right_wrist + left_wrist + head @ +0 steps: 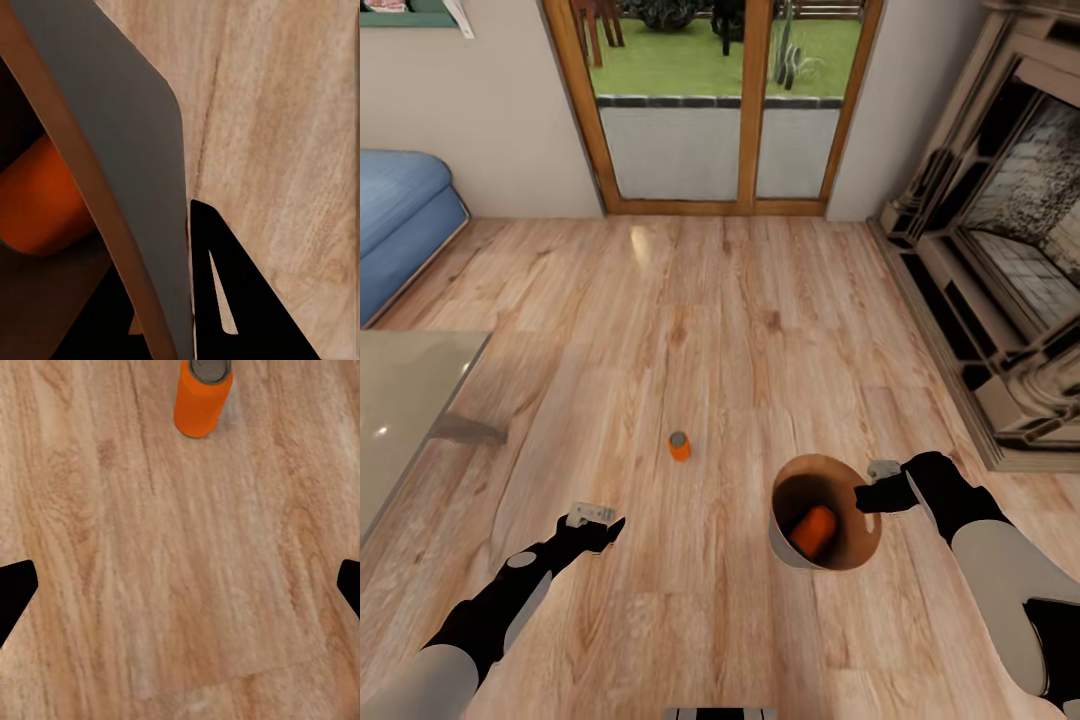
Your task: Put the three can of soda from the living room inside the tash can in the kitchen.
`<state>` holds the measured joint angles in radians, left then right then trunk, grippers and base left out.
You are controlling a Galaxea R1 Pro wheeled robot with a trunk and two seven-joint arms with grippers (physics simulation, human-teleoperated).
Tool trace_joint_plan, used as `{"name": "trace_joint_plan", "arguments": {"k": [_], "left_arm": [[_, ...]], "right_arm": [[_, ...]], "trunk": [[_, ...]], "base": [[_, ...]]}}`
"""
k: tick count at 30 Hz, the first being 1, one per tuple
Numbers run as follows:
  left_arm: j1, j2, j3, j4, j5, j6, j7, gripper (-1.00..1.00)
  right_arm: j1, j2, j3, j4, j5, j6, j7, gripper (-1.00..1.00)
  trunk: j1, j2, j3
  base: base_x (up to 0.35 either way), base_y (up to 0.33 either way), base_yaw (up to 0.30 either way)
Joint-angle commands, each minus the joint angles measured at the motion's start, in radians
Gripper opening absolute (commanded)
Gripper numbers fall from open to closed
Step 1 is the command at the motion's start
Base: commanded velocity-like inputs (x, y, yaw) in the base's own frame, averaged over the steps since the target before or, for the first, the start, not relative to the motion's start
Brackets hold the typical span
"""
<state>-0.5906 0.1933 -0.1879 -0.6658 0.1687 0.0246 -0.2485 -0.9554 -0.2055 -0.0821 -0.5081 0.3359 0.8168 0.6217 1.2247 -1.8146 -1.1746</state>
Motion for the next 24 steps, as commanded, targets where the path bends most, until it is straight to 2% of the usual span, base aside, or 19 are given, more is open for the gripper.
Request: {"name": "trace_joint_plan", "arguments": {"k": [1, 16, 24], "left_arm": [[0.0, 0.0, 0.0, 0.0, 0.0, 0.0, 0.0, 1.0], [0.0, -0.002, -0.001, 0.0, 0.0, 0.0, 0.0, 1.0], [0.0, -0.007, -0.001, 0.0, 0.0, 0.0, 0.0, 1.0]], "right_arm": [[0.0, 0.0, -0.002, 0.0, -0.021, 0.008, 0.007, -1.0], [0.0, 0.001, -0.002, 0.0, -0.021, 0.008, 0.005, -1.0], [0.0, 0.002, -0.001, 0.0, -0.021, 0.008, 0.004, -1.0]], "trunk": [[0.0, 0.0, 0.0], [0.0, 0.0, 0.0], [0.0, 0.0, 0.0]], "base": [[0.324, 0.0, 0.0], [0.324, -0.003, 0.0], [0.301, -0.145, 0.0]]}}
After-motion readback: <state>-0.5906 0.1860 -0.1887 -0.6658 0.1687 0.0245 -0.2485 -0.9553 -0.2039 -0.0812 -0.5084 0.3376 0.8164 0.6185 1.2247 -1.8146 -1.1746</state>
